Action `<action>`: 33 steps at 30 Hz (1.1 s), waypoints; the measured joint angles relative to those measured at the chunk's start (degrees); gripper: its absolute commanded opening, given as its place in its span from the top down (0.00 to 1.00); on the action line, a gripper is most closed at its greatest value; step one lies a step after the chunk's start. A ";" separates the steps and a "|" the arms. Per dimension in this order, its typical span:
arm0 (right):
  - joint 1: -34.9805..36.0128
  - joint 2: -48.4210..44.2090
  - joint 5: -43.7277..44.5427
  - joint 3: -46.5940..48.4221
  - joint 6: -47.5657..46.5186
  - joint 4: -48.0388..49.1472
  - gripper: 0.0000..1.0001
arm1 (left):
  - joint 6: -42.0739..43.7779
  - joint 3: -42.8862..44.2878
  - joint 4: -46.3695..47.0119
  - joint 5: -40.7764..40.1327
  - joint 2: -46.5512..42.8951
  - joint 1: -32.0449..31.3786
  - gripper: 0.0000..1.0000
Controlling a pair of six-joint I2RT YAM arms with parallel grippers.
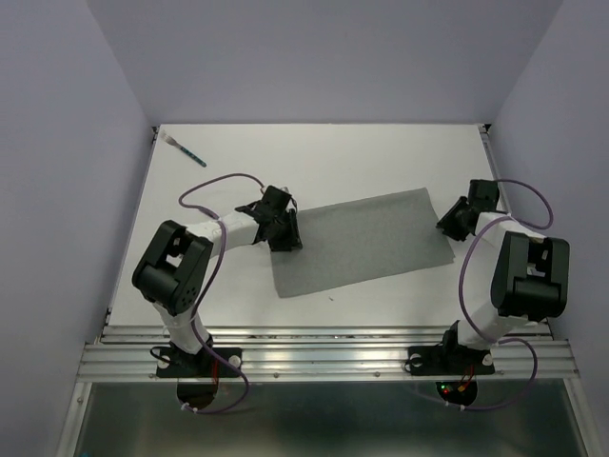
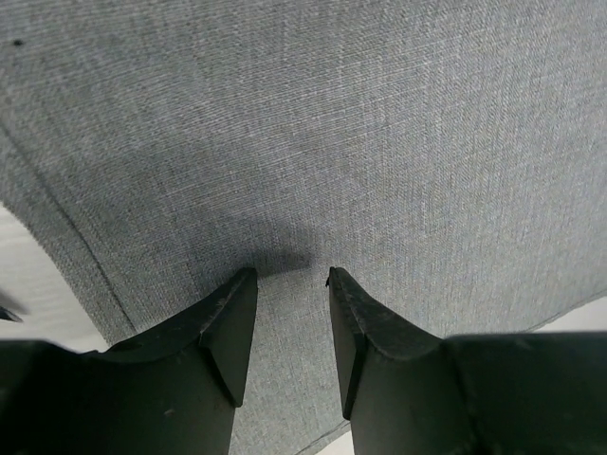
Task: Fold the napkin into a case and place the utensils inside
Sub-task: Move the rectangle-folded napkin to the center of the board, then smooth out the rectangle-folded napkin at the center of the board.
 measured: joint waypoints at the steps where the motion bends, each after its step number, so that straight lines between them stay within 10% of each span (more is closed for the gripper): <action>1: 0.00 -0.15 -0.42 -0.57 0.09 0.31 0.65 | 0.22 0.37 0.13 0.22 0.33 0.61 0.52; 22: 2.75 -18.25 -2.69 -9.22 0.94 -6.01 0.64 | 3.65 2.32 -1.84 -0.39 0.09 7.85 0.50; 33: 22.71 0.52 -1.01 10.60 2.95 -4.17 0.68 | 2.93 16.98 -2.16 2.38 7.65 6.21 0.51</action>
